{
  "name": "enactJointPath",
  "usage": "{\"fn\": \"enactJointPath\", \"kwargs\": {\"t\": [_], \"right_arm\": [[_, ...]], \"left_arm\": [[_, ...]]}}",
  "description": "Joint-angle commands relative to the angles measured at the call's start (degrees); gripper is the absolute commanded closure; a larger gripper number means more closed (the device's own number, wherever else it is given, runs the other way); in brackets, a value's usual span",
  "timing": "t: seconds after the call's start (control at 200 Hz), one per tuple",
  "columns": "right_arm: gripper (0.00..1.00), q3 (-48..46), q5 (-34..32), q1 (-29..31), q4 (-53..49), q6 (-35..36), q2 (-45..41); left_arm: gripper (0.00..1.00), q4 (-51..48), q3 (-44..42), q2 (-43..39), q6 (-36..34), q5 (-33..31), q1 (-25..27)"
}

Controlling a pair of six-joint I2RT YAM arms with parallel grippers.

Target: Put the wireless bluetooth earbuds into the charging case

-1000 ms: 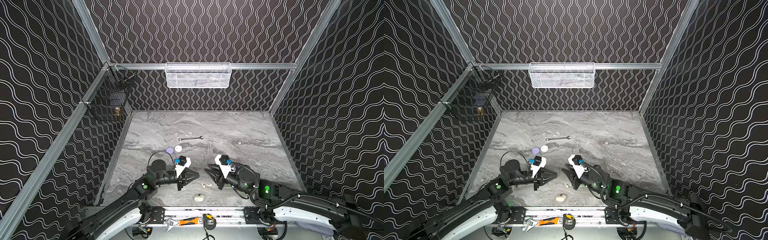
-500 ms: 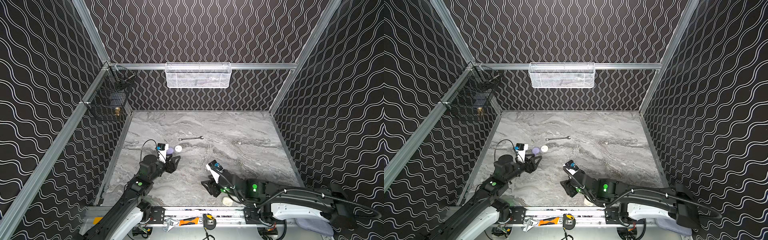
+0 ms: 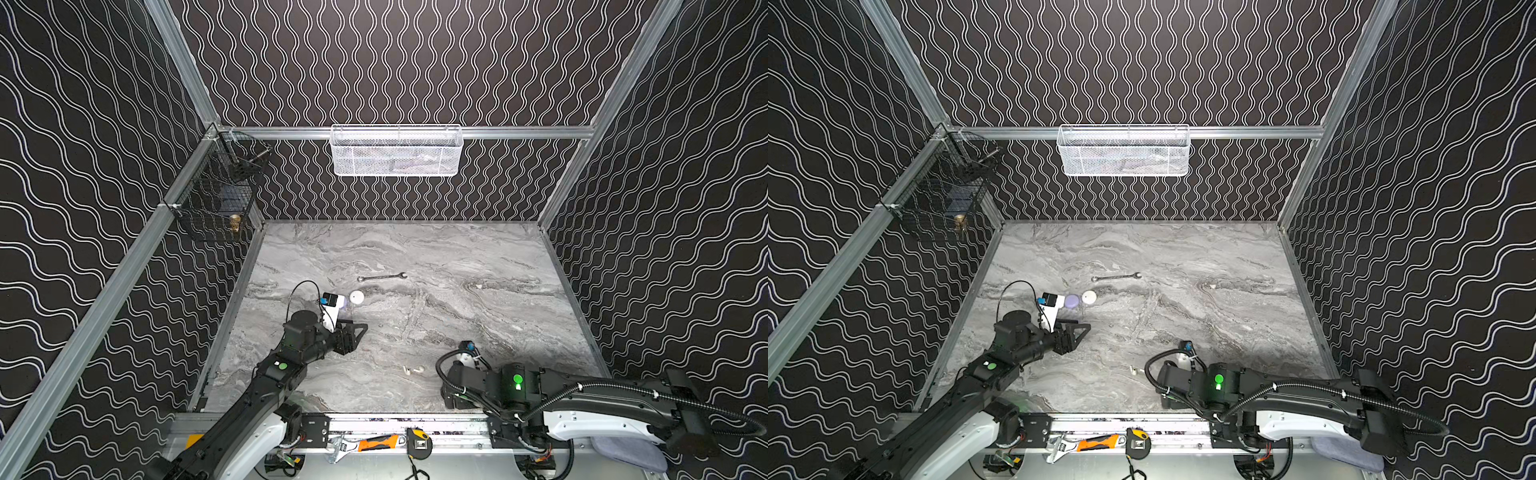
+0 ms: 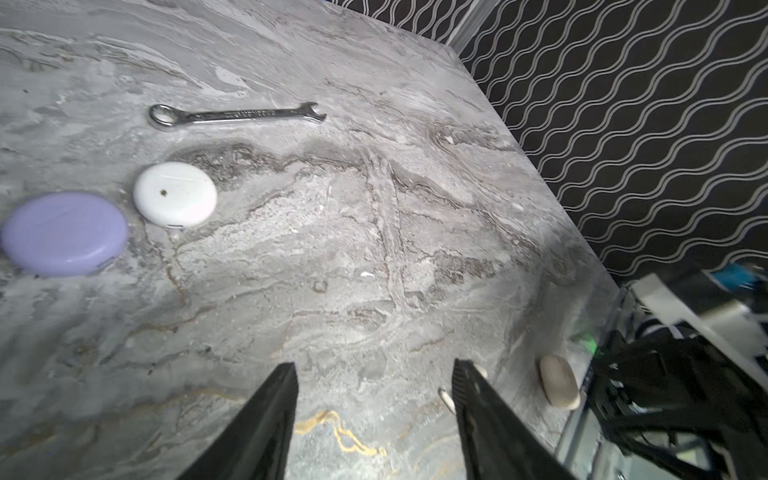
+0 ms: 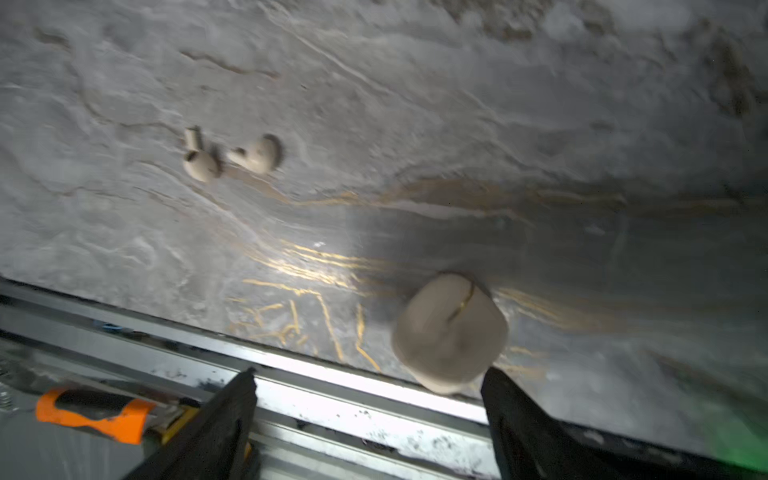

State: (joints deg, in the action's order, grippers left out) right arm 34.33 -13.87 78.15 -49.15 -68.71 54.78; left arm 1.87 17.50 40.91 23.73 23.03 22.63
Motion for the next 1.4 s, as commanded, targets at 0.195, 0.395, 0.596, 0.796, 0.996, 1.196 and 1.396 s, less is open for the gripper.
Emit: {"fn": "enactJointPath", "kwargs": {"t": [0.195,0.395,0.596,0.796,0.996,1.196,1.396], "right_arm": [[0.08,-4.09,0.85,0.43,3.35,-6.55,4.58],[0.14,-2.87,-2.19,-0.42,7.55,-5.57,9.81],[0.25,-1.04,-1.76,-1.84,12.74,-1.61,14.15],[0.27,5.1,-2.1,-1.85,17.42,6.18,23.1],[0.25,13.28,-5.13,-1.07,8.34,5.6,33.47],[0.17,10.5,-4.61,-0.72,7.55,3.4,29.78],[0.18,8.1,-0.77,1.5,13.64,5.94,26.83]], "left_arm": [[0.36,-3.04,-0.11,-3.84,-0.54,3.45,0.08],[0.38,-1.61,0.37,-2.48,-0.16,5.36,0.13],[0.38,-2.12,0.75,-2.68,-0.43,5.32,0.11],[0.38,-0.78,0.8,-0.71,-0.39,5.71,0.13],[0.39,-0.8,0.94,-0.16,-0.7,5.5,0.11],[0.39,-0.68,1.01,0.09,-0.9,5.16,0.08],[0.39,-0.91,0.96,0.36,-1.11,4.95,0.11]]}}
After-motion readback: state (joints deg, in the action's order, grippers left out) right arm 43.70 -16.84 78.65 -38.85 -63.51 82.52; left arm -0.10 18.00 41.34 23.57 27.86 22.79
